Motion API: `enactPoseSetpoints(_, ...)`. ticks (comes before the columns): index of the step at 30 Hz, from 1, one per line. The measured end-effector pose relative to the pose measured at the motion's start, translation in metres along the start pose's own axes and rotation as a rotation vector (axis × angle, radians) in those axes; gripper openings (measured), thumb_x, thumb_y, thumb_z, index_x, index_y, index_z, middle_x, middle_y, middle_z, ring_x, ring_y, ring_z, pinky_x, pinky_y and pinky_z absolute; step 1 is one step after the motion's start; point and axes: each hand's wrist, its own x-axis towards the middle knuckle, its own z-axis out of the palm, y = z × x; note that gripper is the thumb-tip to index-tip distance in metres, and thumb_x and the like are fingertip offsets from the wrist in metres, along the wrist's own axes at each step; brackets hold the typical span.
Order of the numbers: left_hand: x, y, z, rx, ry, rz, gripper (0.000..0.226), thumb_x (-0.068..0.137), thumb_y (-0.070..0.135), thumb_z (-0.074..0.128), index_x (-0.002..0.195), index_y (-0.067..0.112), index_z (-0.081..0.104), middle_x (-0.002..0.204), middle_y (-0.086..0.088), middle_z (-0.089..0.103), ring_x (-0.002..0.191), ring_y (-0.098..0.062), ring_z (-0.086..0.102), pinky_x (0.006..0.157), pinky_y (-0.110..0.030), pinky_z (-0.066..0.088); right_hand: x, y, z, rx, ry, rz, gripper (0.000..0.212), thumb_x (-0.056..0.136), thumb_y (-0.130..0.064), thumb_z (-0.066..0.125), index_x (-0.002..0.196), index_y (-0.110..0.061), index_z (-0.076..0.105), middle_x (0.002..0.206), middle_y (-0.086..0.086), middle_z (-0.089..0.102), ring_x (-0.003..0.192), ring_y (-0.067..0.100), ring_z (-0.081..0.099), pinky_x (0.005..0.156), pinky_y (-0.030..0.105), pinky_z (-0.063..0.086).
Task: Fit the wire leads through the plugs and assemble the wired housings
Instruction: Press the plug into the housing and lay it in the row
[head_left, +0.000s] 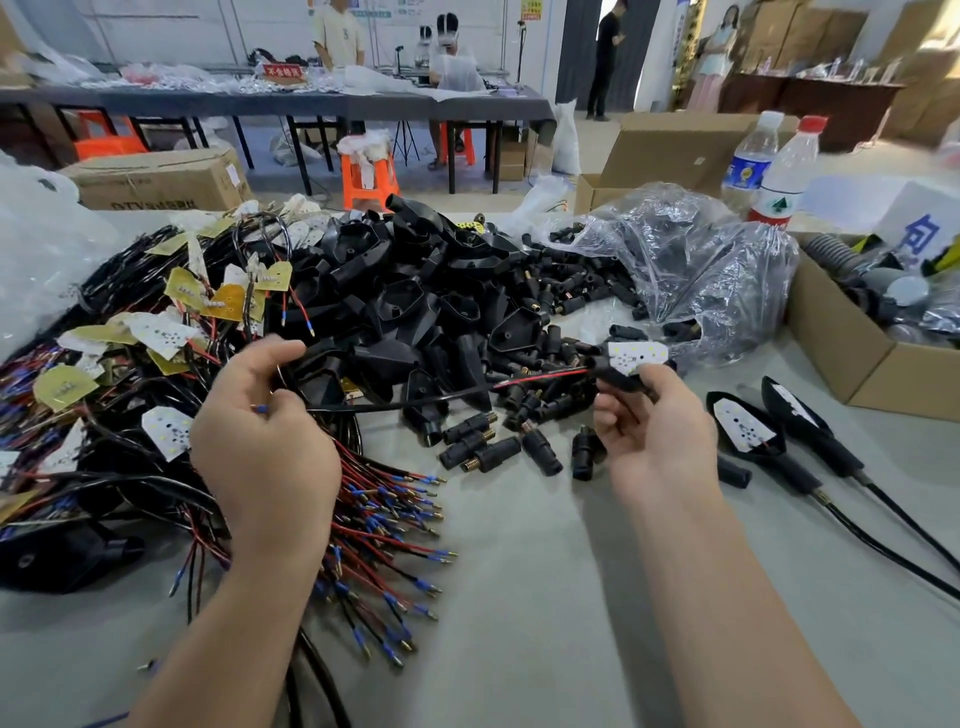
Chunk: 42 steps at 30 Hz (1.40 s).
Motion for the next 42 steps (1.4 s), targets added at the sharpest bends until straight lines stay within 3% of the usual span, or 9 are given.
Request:
enactPoseSetpoints(5,-0.016,0.007,0.004,0.559,-0.181,0.544,0.036,0.091,0.015,0.067,0.127,0.015,0.066,0.158,-0.015,0.042,0.151,-0.03,0.027,0.127,-0.028,0.006,-0.007,0.008,0.007,-0.233,-0.091,-0.095,0.009,0.092,-0.001,0.057,0.088,-0.008,0.054,0.07,0.014,0.063,0.047,0.019,0.057,0.041,0.024,0.043)
enactPoseSetpoints(9,-0.04,0.012,0.021,0.377,-0.575,0.463,0.037,0.098,0.03,0.058,0.133,0.022,0.067,0.142,0.009,0.06,0.141,-0.007,0.04,0.123,-0.032,0.025,-0.017,0.017,0.012,-0.414,-0.314,-0.084,0.013,0.091,0.001,0.059,0.084,-0.01,0.059,0.068,0.011,0.066,0.053,0.022,0.059,0.047,0.026,0.044)
enactPoseSetpoints(12,-0.046,0.01,0.026,0.242,-0.651,0.337,0.027,0.094,0.034,0.057,0.109,0.028,0.078,0.097,0.039,0.06,0.106,0.014,0.053,0.094,-0.007,0.04,-0.022,0.022,0.015,-0.483,-0.368,-0.074,0.009,0.09,0.001,0.06,0.095,-0.006,0.063,0.072,0.013,0.066,0.052,0.021,0.058,0.046,0.025,0.044)
enactPoseSetpoints(21,-0.047,0.012,0.022,0.26,-0.662,0.247,0.017,0.093,0.041,0.056,0.108,0.049,0.06,0.081,0.026,0.068,0.066,-0.004,0.063,0.065,-0.037,0.055,-0.025,0.025,0.015,-0.555,-0.378,-0.113,0.006,0.091,-0.012,0.067,0.086,-0.011,0.069,0.072,0.01,0.069,0.051,0.021,0.058,0.046,0.026,0.043)
enactPoseSetpoints(27,-0.047,0.011,0.023,0.324,-0.594,0.34,0.012,0.095,0.032,0.064,0.095,0.036,0.075,0.078,0.011,0.07,0.079,-0.013,0.065,0.071,-0.036,0.052,-0.021,0.022,0.012,-0.594,-0.288,-0.17,0.008,0.087,-0.003,0.069,0.081,-0.007,0.072,0.067,0.011,0.067,0.046,0.022,0.052,0.04,0.024,0.038)
enactPoseSetpoints(30,-0.042,0.012,0.021,0.401,-0.449,0.479,0.033,0.086,0.024,0.078,0.119,0.024,0.073,0.098,0.01,0.072,0.101,-0.013,0.058,0.089,-0.026,0.039,-0.019,0.016,0.009,-0.52,-0.209,-0.164,0.012,0.089,0.001,0.066,0.083,-0.008,0.068,0.067,0.011,0.069,0.044,0.02,0.055,0.039,0.023,0.04)
enactPoseSetpoints(34,-0.039,0.017,0.015,0.327,-0.313,0.656,0.016,0.091,0.041,0.068,0.089,0.026,0.072,0.068,0.014,0.058,0.066,-0.007,0.05,0.064,-0.025,0.046,-0.012,0.006,0.006,-0.211,-0.091,-0.092,0.016,0.095,0.004,0.058,0.084,-0.008,0.055,0.081,0.018,0.07,0.055,0.027,0.067,0.047,0.026,0.055)
enactPoseSetpoints(37,-0.046,0.013,0.016,0.354,-0.513,0.412,0.044,0.095,0.057,0.05,0.068,0.027,0.067,0.051,0.007,0.056,0.053,-0.014,0.057,0.053,-0.031,0.048,-0.013,0.008,0.009,-0.055,-0.176,0.016,0.014,0.095,0.007,0.056,0.087,-0.004,0.052,0.078,0.021,0.072,0.065,0.034,0.073,0.056,0.032,0.061)
enactPoseSetpoints(42,-0.033,0.018,0.031,-0.352,-0.501,-0.342,0.027,0.105,0.036,0.051,0.12,0.025,0.07,0.094,-0.001,0.079,0.074,-0.012,0.075,0.068,-0.026,0.061,-0.023,0.015,0.012,-0.533,-0.454,0.045,0.033,0.081,0.015,0.06,0.066,-0.014,0.055,0.075,0.018,0.068,0.062,0.032,0.066,0.059,0.037,0.05)
